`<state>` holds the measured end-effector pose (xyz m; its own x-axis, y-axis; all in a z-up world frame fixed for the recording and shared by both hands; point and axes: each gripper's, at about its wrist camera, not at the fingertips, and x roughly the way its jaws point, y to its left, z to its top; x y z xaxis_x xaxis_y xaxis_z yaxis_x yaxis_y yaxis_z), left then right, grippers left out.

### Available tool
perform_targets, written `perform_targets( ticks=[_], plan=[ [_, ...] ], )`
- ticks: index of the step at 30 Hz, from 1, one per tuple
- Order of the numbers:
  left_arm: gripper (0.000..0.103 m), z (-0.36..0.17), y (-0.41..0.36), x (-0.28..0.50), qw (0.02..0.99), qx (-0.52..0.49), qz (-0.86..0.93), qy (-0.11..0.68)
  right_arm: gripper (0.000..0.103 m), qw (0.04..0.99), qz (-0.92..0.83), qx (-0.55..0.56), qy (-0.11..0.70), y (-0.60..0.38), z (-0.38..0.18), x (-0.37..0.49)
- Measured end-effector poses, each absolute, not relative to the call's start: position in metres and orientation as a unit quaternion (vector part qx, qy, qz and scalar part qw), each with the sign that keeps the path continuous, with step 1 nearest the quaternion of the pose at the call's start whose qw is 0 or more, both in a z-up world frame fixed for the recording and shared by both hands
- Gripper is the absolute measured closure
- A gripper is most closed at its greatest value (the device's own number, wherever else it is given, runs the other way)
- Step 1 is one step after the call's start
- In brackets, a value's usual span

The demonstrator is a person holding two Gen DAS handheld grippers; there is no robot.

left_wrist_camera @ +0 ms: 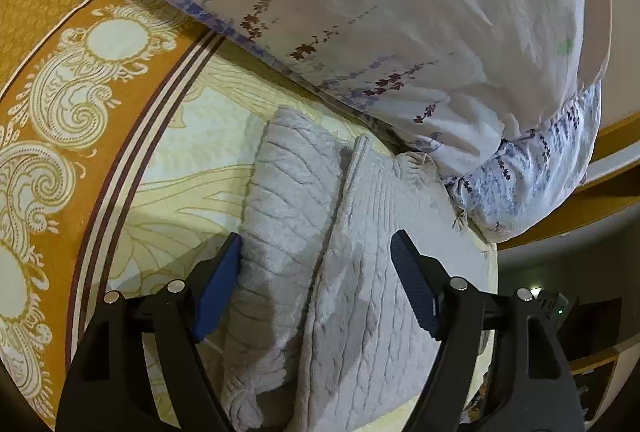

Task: Fold small clothes
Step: 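Grasp the hem with the left tool and fold it up toward the collar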

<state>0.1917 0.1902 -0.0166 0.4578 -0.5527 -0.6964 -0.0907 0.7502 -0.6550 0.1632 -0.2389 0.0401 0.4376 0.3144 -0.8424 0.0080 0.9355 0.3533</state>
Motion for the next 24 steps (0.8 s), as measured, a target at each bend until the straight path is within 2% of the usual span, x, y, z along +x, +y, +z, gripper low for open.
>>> perform_targets(
  ticks=[7, 13, 16, 18, 24],
  plan=[
    [0.029, -0.014, 0.176, 0.191, 0.806, -0.284, -0.137, 0.500, 0.029, 0.835, 0.098, 0.152, 0.520, -0.234, 0.040, 0.165],
    [0.040, -0.009, 0.144, 0.195, 0.817, -0.210, -0.118, 0.524, 0.029, 0.832, 0.101, 0.168, 0.518, -0.238, 0.039, 0.166],
    [0.050, -0.009, 0.131, 0.198, 0.817, -0.197, -0.118, 0.529, 0.029, 0.832, 0.101, 0.173, 0.517, -0.239, 0.039, 0.165],
    [0.068, -0.012, 0.129, 0.200, 0.809, -0.213, -0.124, 0.533, 0.029, 0.832, 0.101, 0.174, 0.517, -0.239, 0.039, 0.165],
    [0.077, -0.006, 0.122, 0.199, 0.805, -0.242, -0.135, 0.524, 0.029, 0.830, 0.100, 0.186, 0.516, -0.242, 0.040, 0.163]
  ],
)
